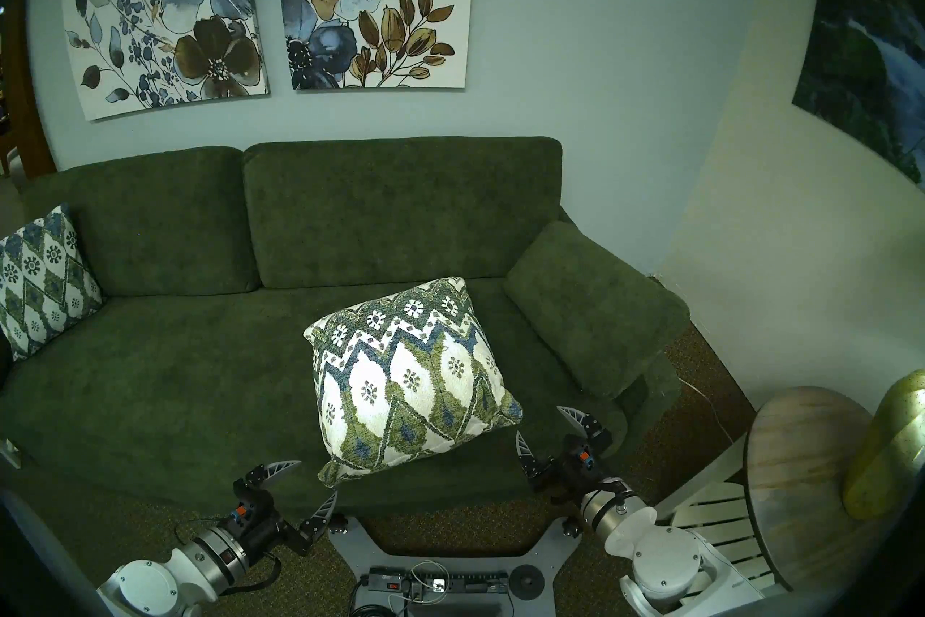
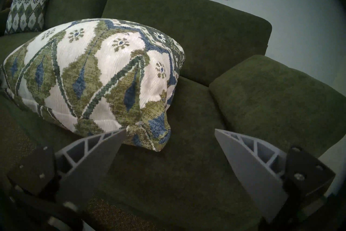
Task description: Fluff a cushion
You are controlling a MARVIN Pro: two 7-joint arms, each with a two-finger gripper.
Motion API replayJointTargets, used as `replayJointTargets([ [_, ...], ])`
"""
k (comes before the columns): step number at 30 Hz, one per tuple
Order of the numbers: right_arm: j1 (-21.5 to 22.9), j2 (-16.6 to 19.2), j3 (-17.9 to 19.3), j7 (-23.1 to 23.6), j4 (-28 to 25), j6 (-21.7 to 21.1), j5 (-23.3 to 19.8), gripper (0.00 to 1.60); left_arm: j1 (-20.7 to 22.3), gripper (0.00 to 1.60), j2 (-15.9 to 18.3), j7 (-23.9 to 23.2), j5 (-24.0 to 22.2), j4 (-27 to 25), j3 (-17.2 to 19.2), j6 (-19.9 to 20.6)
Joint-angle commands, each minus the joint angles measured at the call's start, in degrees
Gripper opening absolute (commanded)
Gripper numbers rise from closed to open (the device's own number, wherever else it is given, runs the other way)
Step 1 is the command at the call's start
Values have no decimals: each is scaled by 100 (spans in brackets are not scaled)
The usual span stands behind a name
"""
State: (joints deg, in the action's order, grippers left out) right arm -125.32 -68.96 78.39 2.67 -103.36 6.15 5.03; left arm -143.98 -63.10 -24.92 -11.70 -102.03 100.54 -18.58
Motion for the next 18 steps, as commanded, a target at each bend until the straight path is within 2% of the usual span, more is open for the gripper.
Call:
replayJointTargets([
  [1,565,-123,-83,32,185,-95,75,160,374,160,16,26,95,405,-163,92],
  [9,956,-232,-209,115,505,-213,189,160,830,160,-21,106,146,903,-311,43],
  [18,1202,-311,-269,106,789,-265,315,160,1314,160,-80,121,160,1206,-554,7],
])
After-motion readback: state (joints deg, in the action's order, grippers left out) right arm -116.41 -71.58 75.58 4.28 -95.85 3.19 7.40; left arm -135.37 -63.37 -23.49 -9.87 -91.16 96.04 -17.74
